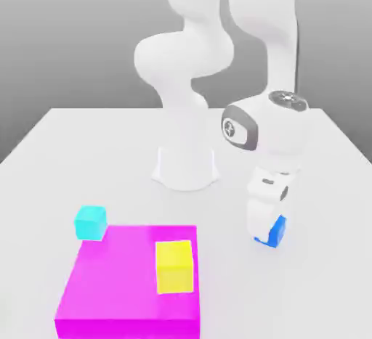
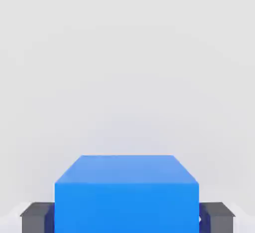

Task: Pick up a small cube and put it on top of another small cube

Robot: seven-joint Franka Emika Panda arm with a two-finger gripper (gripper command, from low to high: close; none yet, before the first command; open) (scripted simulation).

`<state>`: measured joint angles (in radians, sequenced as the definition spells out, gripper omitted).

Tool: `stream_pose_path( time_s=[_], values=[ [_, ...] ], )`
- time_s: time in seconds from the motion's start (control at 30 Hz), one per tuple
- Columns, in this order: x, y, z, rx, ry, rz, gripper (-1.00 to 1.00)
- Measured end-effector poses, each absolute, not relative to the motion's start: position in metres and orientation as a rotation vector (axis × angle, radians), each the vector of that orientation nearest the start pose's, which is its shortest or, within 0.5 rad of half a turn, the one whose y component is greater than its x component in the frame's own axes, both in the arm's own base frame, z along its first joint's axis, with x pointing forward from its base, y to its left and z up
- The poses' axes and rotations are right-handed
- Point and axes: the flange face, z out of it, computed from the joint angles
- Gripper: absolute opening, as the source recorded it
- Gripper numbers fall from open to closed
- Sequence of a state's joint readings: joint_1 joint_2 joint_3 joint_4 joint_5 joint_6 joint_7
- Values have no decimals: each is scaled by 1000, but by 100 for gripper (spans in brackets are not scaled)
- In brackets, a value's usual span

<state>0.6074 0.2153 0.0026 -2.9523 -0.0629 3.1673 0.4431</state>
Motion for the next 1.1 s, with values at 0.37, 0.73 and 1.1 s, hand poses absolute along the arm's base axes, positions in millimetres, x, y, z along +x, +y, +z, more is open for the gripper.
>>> stream_pose_path(
  time_s=[0.37, 0.73, 1.1],
  values=[
    [250, 182, 183, -3120, -364, 1, -100],
    [408, 61, 287, -3133, -201, -3, -100],
    [442, -18, 269, -3136, -129, 3, 100]
  ],
)
